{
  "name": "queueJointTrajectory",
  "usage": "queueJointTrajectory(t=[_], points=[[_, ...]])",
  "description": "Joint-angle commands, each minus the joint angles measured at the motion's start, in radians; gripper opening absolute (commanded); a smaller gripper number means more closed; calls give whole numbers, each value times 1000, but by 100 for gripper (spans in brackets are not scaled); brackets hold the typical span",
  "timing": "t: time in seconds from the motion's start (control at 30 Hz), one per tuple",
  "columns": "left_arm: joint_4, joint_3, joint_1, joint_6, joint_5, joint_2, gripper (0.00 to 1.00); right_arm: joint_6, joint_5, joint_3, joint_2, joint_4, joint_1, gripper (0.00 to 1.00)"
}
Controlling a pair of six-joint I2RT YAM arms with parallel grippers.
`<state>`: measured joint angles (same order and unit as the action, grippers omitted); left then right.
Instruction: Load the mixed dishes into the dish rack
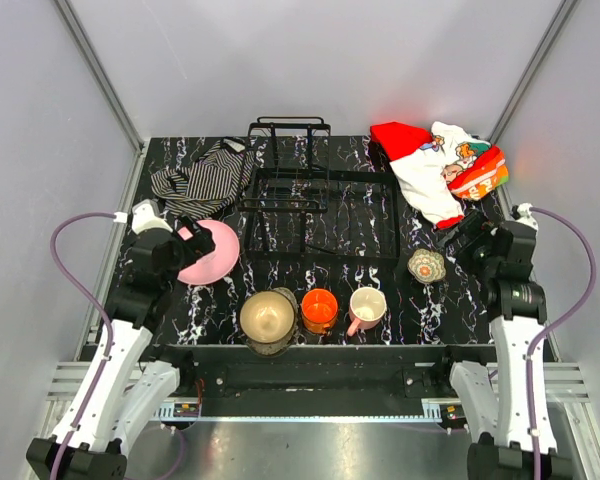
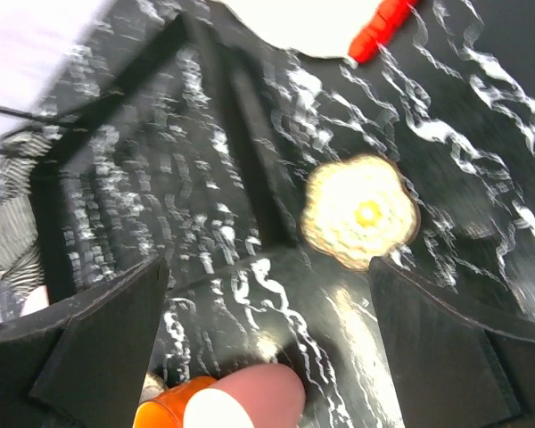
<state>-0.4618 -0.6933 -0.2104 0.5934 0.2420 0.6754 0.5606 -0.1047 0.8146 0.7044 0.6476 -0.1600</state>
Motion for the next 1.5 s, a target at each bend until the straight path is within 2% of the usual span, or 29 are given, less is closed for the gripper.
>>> queueJointTrajectory(t=[0.0,0.23,0.37,0.53,0.87,1.0,1.03,1.23,1.47], points=[[41,5,-1,-24,-27,-26,99,42,100,44,85,86,-6,100],[48,20,-1,-23,-23,-33,99,129,73,38,279,96,-6,100],[57,25,-3,-26,-35,-25,99,154,82,3,328,83,-6,100],[60,34,-1,-27,-32,-30,99,177,142,-60,319,47,-6,100],[83,54,-1,-12,-52,-43,99,116,26,-2,228,29,29,100],[94,55,-3,-6,-75,-33,99,128,100,55,208,82,163,100],[95,55,-1,-6,-79,-30,99,139,138,63,208,92,257,100],[91,46,-1,-9,-83,-39,99,272,322,103,210,193,564,99],[89,46,-3,-7,-89,-45,99,404,493,169,242,352,798,94]])
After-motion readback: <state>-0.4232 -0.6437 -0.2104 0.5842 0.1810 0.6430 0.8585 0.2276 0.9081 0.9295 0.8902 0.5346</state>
